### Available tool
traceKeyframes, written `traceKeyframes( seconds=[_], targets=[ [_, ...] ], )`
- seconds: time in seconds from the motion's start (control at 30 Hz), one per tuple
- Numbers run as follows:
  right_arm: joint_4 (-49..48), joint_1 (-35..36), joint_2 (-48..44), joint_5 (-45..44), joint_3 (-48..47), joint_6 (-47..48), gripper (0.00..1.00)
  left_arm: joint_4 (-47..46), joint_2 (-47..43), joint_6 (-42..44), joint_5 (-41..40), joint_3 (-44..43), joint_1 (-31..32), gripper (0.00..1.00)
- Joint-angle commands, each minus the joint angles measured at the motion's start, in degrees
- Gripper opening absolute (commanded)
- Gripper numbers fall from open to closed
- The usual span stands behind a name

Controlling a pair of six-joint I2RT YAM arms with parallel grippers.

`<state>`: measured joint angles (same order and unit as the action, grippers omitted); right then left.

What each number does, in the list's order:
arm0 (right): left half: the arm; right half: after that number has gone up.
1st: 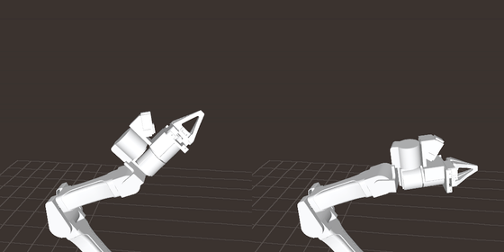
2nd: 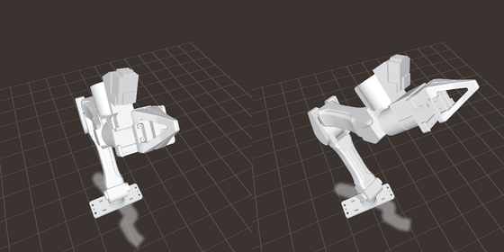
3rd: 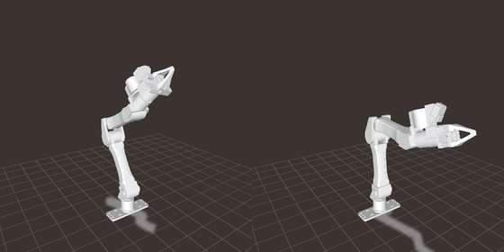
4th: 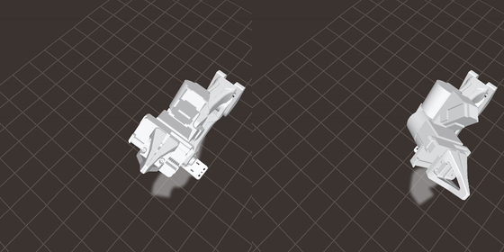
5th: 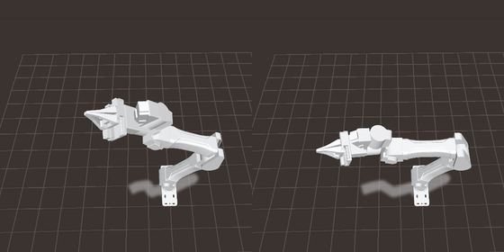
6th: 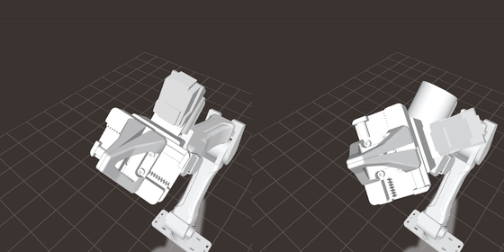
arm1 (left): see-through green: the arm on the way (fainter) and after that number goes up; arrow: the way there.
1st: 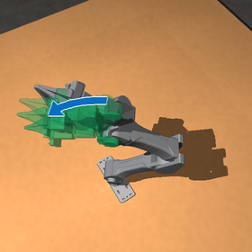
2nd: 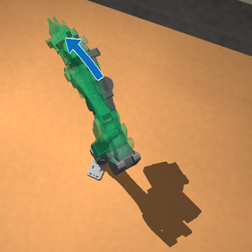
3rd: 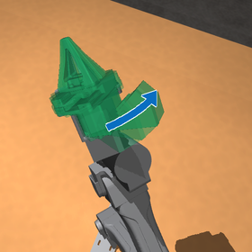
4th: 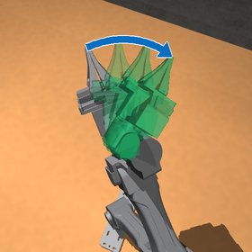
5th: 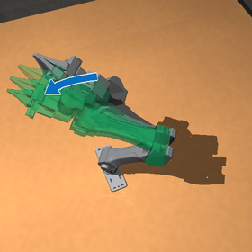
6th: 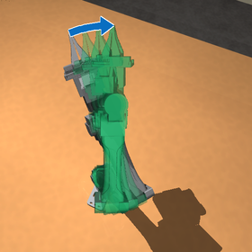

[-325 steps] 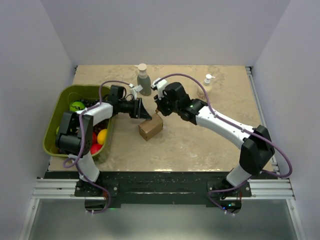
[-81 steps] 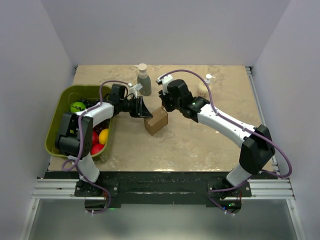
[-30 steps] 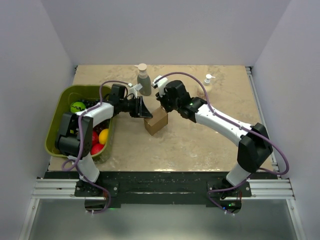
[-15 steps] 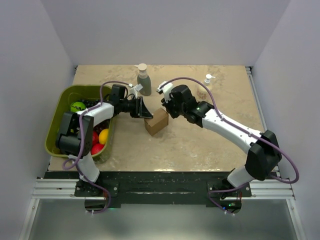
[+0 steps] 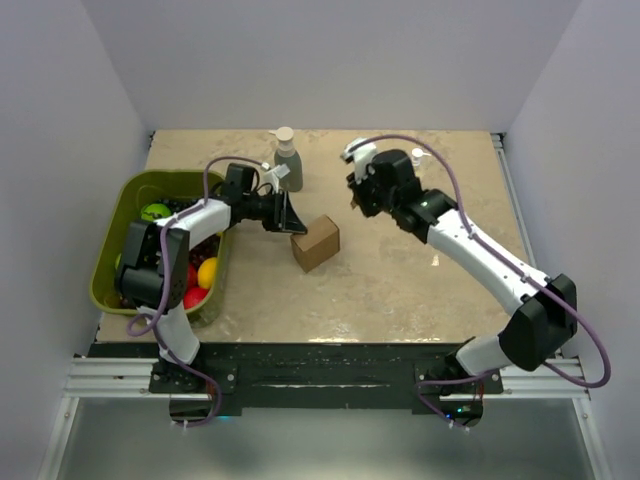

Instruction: Unpack the express box

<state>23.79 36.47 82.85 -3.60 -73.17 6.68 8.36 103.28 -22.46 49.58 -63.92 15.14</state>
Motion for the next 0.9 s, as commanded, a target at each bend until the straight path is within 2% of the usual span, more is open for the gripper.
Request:
traceKeyframes(
  seconds=[0.0, 0.1, 0.2, 0.33, 0.43, 0.5, 0.57, 0.63, 0.7, 0.87],
  targets=[
    [-2.3, -6.7, 0.4, -3.1, -6.3, 3.5, 0.00, 3.9, 1.1, 7.2, -5.2, -4.6, 1.2, 0.30],
    [-6.3, -7.2, -2.0, -6.0, 0.5, 14.0, 0.00, 5.6, 0.9, 10.8, -4.8, -8.0, 1.5, 0.45],
    [-14.5, -7.2, -4.3, -12.9, 11.0, 25.0, 0.00, 6.8, 0.8, 13.0, -4.0, -10.7, 1.5, 0.51],
    [-22.3, -7.2, -6.8, -21.2, 21.4, 38.1, 0.00, 7.9, -0.3, 14.5, -3.6, -12.8, 1.5, 0.53],
    [-23.6, -7.3, -8.2, -25.9, 25.2, 43.3, 0.00, 7.9, -1.4, 15.1, -3.5, -12.3, 1.5, 0.53],
    [-27.9, -7.3, -8.8, -30.0, 28.1, 47.1, 0.00, 7.7, -1.7, 15.3, -3.3, -11.9, 1.5, 0.54],
    [-38.8, -7.3, -8.5, -32.1, 34.7, 55.5, 0.00, 7.5, -1.6, 15.6, -3.0, -11.7, 1.5, 0.54],
    [-45.2, -7.8, -7.4, -32.3, 40.4, 61.7, 0.00, 7.4, -1.2, 15.6, -2.5, -11.8, 1.5, 0.54],
    [-51.4, -8.3, -3.9, -31.6, 42.7, 63.4, 0.00, 7.2, -1.0, 15.2, -2.2, -12.2, 1.5, 0.54],
    [-55.4, -11.3, 5.1, -30.1, 42.8, 61.2, 0.00, 7.5, -0.8, 15.2, -1.6, -13.3, 1.6, 0.56]
  ],
)
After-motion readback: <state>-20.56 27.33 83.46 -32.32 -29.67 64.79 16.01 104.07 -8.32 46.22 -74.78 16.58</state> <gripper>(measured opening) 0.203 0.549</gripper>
